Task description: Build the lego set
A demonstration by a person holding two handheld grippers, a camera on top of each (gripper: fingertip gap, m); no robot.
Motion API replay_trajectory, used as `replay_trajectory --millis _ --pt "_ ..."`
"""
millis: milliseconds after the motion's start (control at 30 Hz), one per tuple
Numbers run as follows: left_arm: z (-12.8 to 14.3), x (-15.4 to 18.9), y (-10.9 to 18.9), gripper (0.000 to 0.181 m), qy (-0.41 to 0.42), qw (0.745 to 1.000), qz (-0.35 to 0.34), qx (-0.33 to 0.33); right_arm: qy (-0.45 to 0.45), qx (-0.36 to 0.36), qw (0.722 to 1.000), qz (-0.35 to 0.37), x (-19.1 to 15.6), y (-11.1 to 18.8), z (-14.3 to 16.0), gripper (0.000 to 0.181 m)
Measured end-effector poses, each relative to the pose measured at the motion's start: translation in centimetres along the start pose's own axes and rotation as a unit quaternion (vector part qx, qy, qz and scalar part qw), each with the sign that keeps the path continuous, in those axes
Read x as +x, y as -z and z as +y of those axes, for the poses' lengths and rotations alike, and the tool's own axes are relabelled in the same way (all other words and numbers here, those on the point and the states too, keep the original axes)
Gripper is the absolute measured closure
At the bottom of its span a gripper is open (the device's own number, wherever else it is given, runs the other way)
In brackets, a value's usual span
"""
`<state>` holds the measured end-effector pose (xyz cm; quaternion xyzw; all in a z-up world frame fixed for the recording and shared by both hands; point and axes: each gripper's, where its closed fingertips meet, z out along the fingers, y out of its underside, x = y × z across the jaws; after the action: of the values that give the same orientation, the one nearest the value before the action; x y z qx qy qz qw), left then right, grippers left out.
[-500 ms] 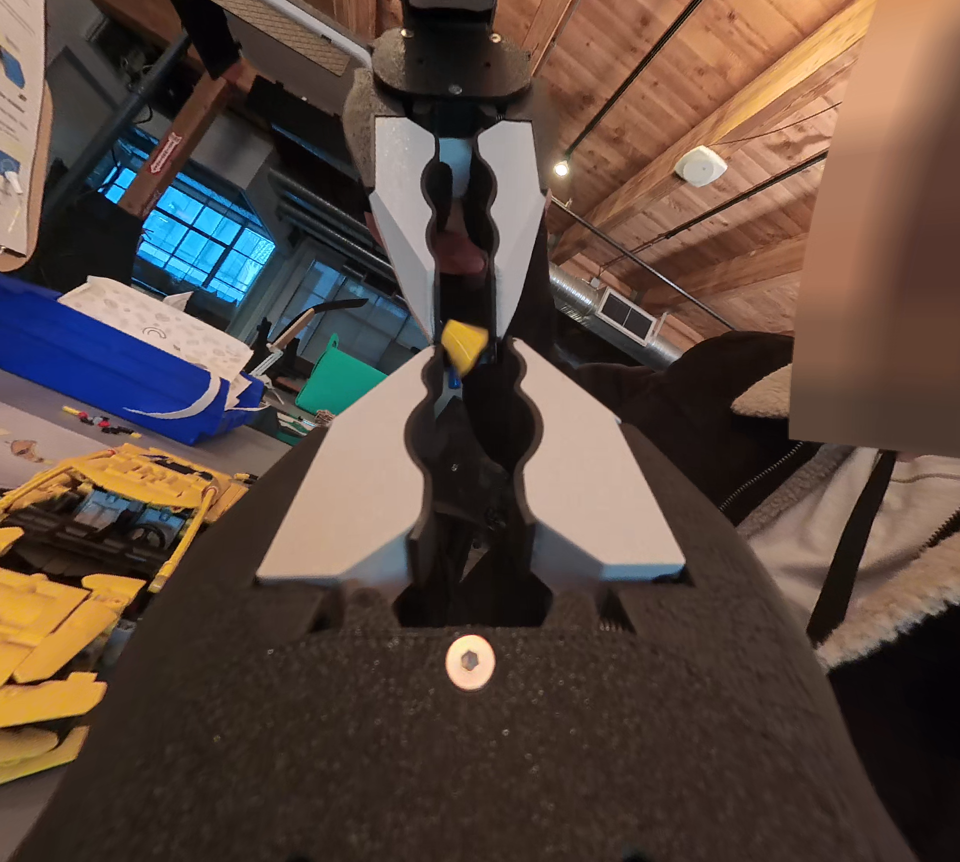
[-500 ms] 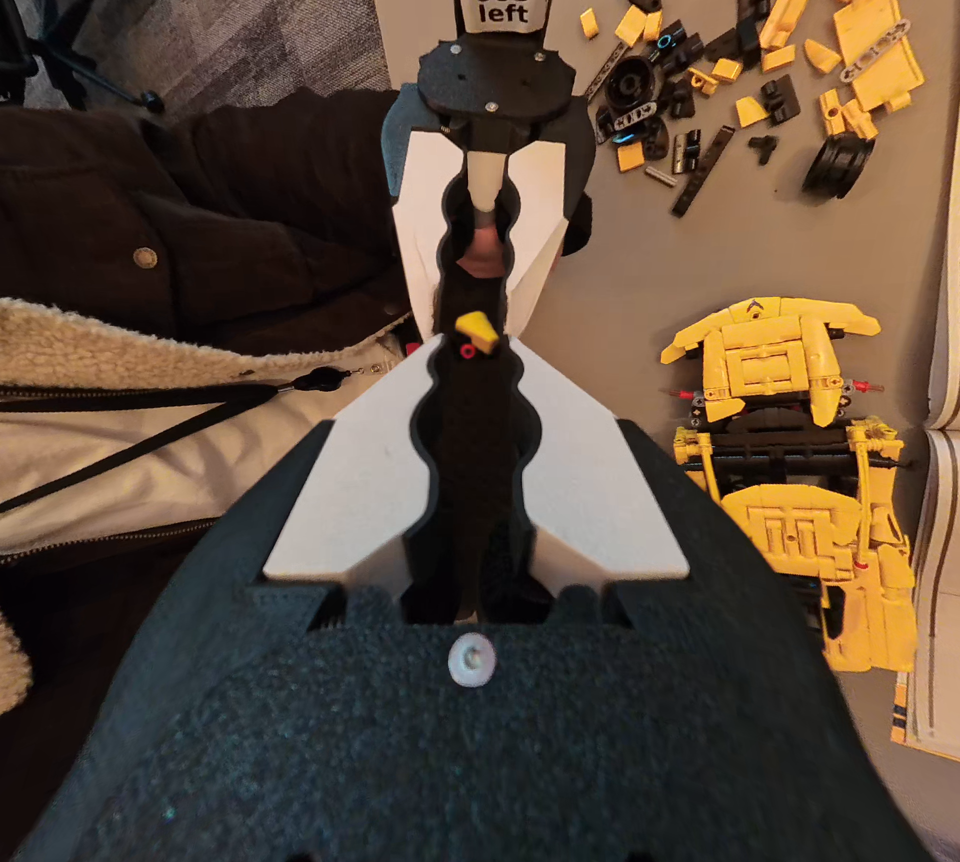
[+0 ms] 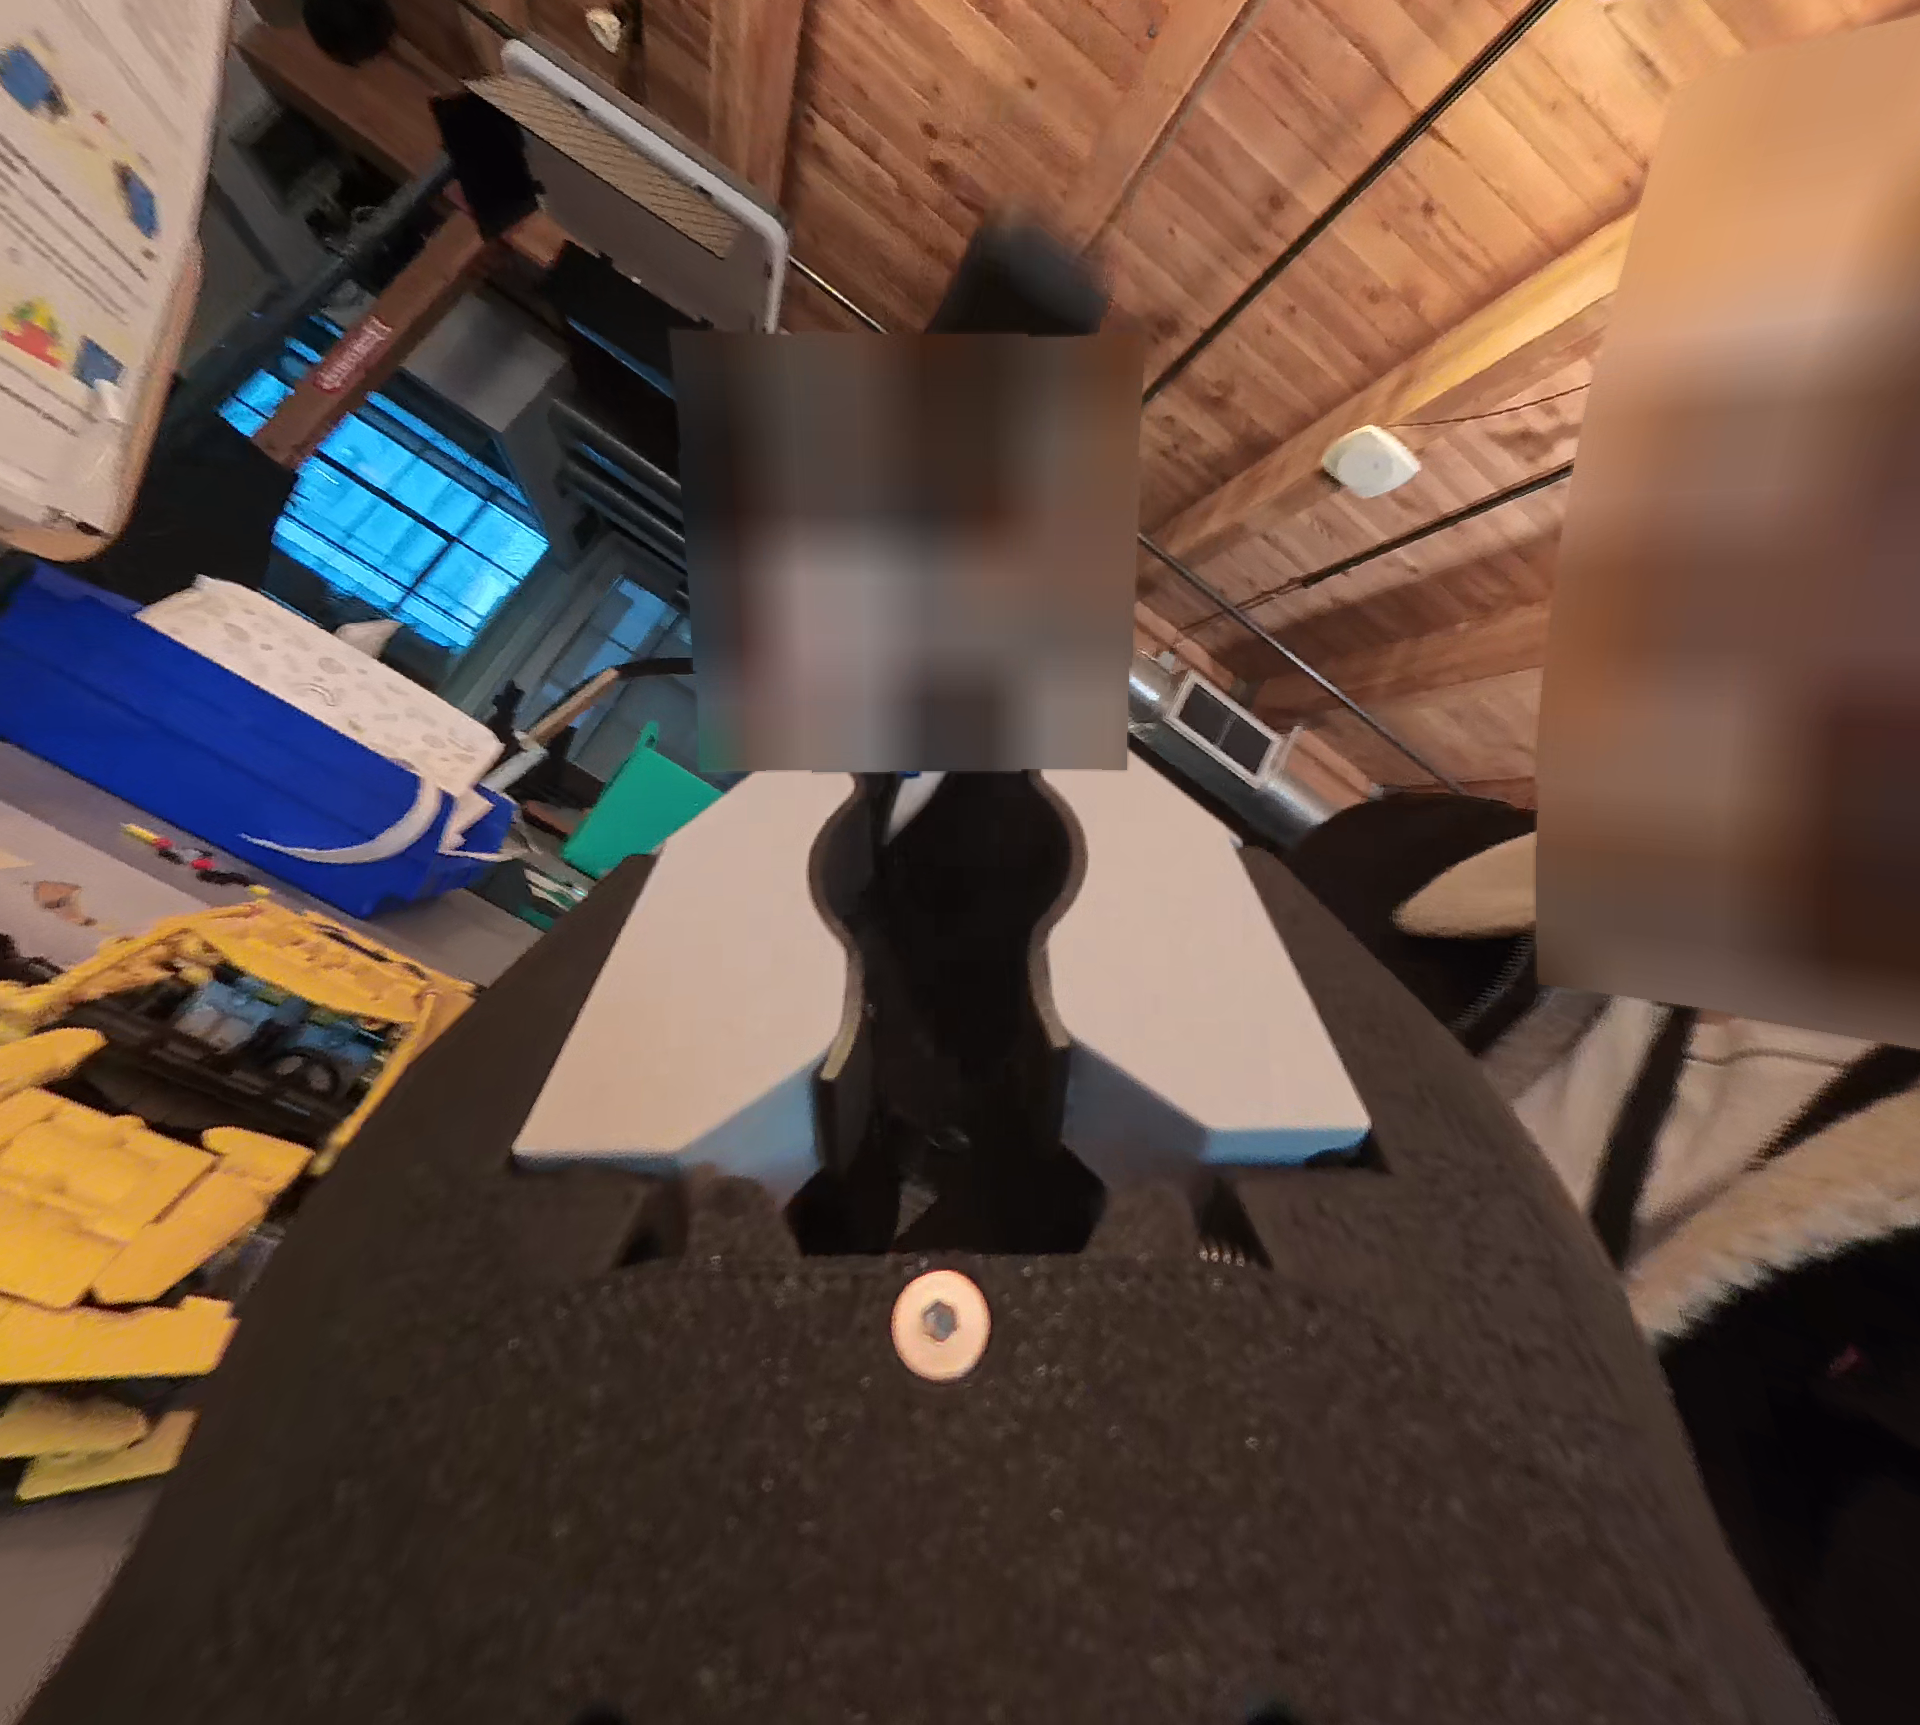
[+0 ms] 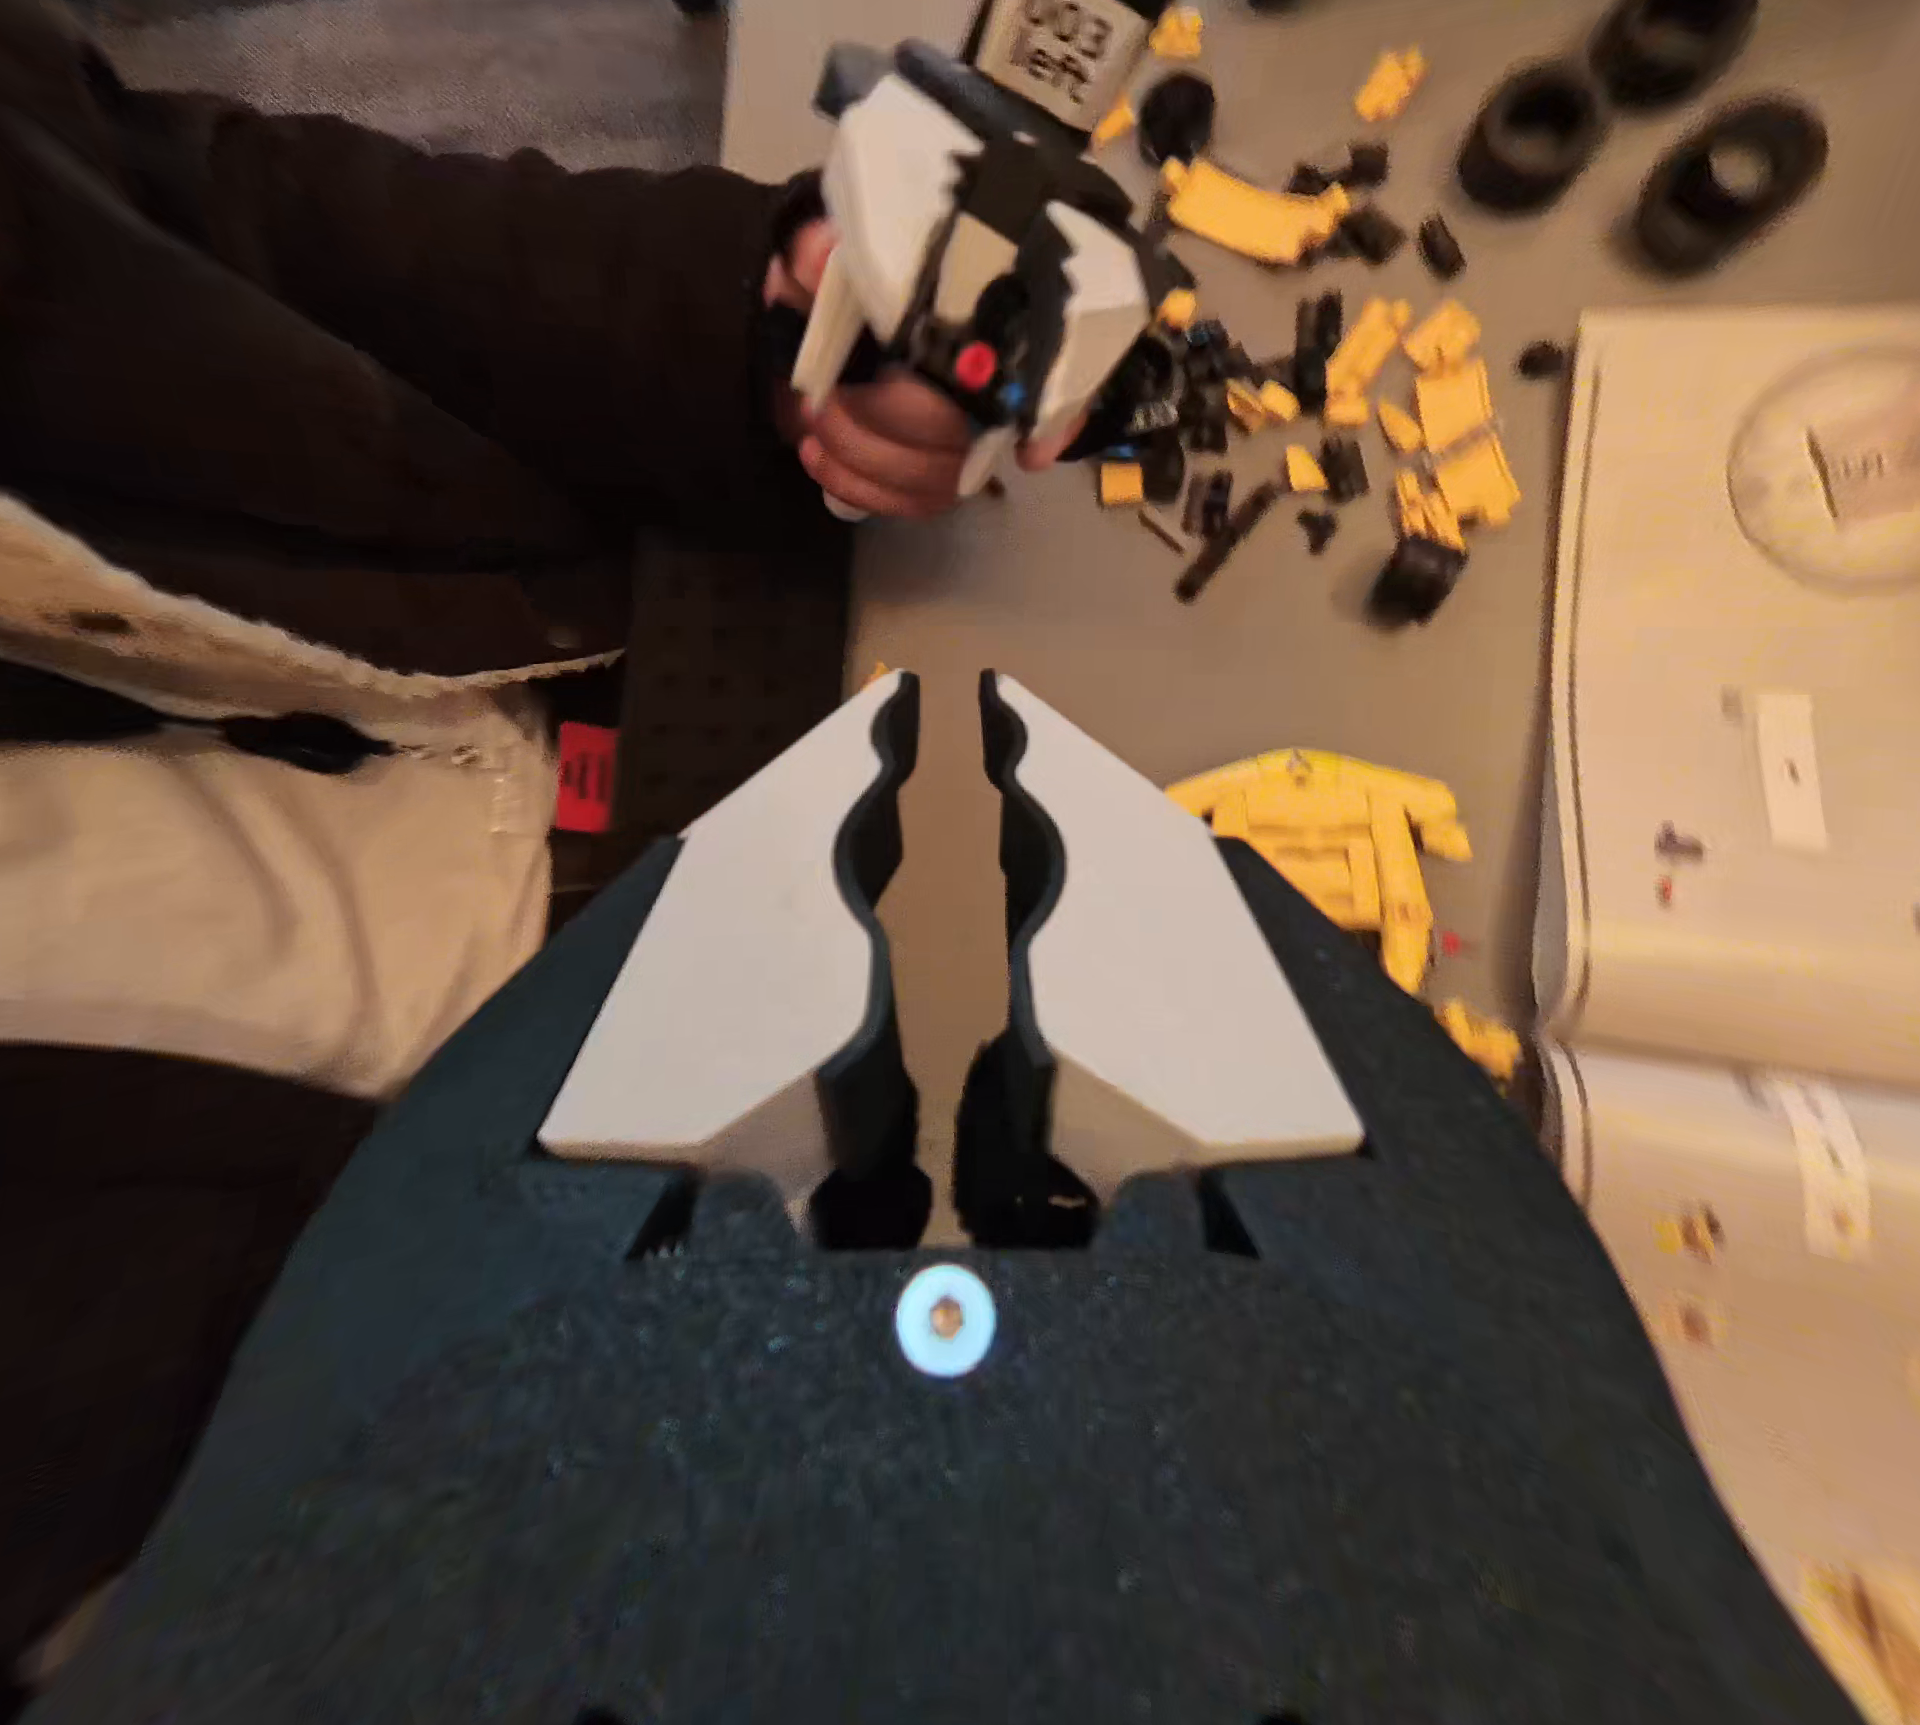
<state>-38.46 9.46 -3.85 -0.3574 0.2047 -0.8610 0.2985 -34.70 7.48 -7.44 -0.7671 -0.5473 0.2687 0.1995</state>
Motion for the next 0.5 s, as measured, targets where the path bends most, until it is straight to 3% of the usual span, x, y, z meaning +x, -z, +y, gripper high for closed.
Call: replay_trajectory --millis 100,167,233,367,500 --pt "0.8 0.0 0.0 0.159 0.016 0.999 0.004 -0.027 0.071 0.172 0.983 0.003 -1.1 -2.9 0.9 0.152" --pt "1.2 0.5 -0.3 0.159 0.046 0.998 0.031 -0.031 0.077 0.312 0.947 0.009 -2.4 -2.2 -0.6 0.145" --pt "1.7 0.8 -0.5 0.159 0.086 0.994 0.056 -0.034 0.102 0.375 0.920 0.046 -2.6 -0.7 -1.4 0.146" --pt "3.0 1.0 -0.7 0.159 0.148 0.984 0.087 -0.054 0.184 0.391 0.889 0.152 -2.2 1.4 -2.2 0.152" --pt "6.0 0.8 -1.2 0.159 0.205 0.966 0.090 -0.127 0.250 0.351 0.889 0.157 -3.1 0.4 -1.7 0.156"
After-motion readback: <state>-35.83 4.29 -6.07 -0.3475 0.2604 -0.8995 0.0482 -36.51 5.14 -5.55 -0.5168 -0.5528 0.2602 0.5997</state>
